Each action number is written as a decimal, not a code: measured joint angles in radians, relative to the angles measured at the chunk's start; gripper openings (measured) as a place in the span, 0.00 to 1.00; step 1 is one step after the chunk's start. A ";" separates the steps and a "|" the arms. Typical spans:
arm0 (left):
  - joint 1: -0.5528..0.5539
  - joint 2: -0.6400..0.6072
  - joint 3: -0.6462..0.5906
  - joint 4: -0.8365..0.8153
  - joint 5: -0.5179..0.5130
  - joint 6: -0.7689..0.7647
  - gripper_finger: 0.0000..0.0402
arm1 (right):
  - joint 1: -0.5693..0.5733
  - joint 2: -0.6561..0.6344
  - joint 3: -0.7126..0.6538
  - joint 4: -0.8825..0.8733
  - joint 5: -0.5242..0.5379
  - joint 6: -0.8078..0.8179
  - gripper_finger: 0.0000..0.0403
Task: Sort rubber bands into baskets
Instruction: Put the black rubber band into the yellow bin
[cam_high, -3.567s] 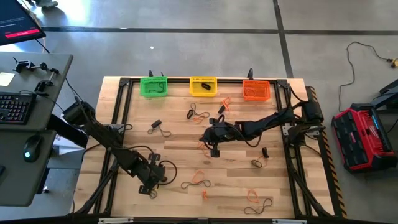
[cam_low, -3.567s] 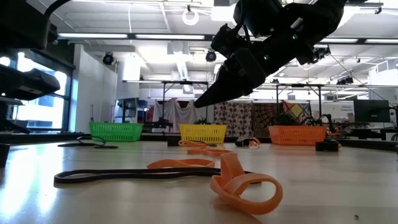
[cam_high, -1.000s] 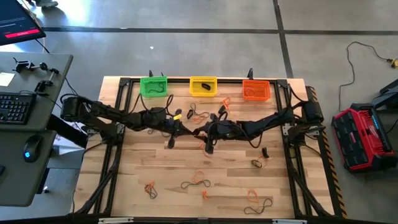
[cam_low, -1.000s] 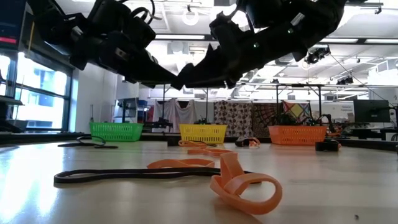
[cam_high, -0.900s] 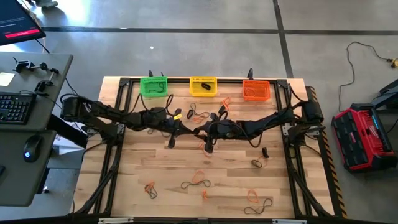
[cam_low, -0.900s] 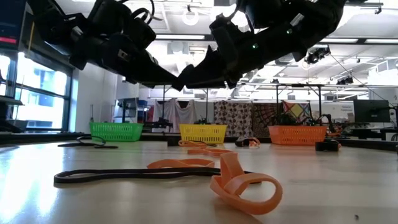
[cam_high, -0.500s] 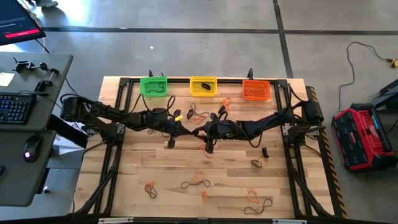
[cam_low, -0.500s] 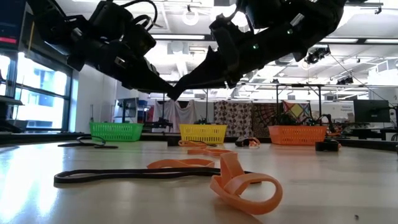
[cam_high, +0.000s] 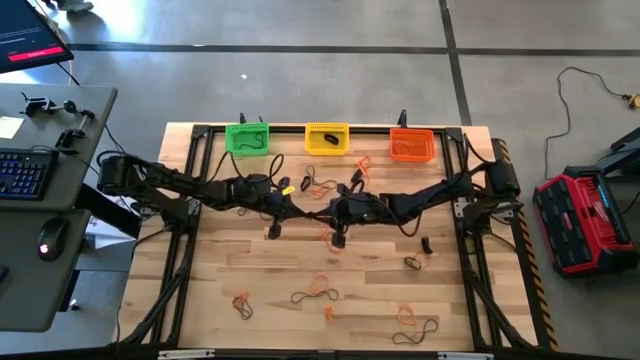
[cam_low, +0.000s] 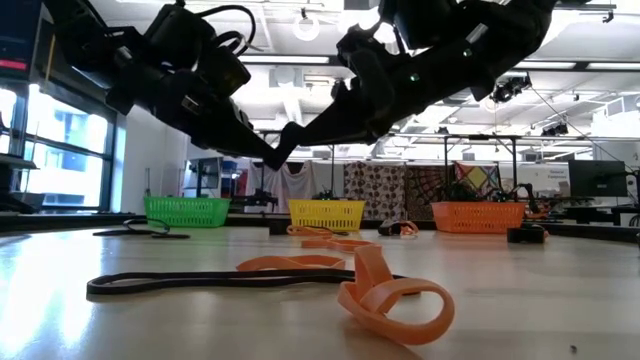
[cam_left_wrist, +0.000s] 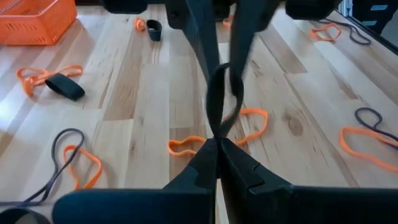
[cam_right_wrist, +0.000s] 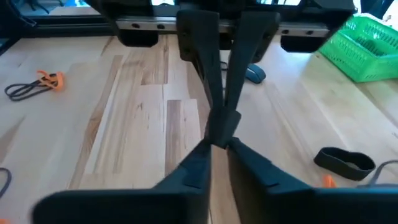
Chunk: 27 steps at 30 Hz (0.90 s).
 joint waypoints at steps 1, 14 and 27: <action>0.000 0.000 0.000 0.000 0.000 0.000 0.00 | -0.005 0.000 0.000 -0.004 0.000 0.004 0.05; -0.002 0.000 0.000 -0.039 -0.056 0.000 0.00 | -0.010 0.000 0.000 -0.029 0.000 0.008 0.01; -0.002 0.000 0.000 -0.042 -0.057 -0.027 0.00 | -0.010 -0.015 0.000 -0.081 0.039 0.058 0.33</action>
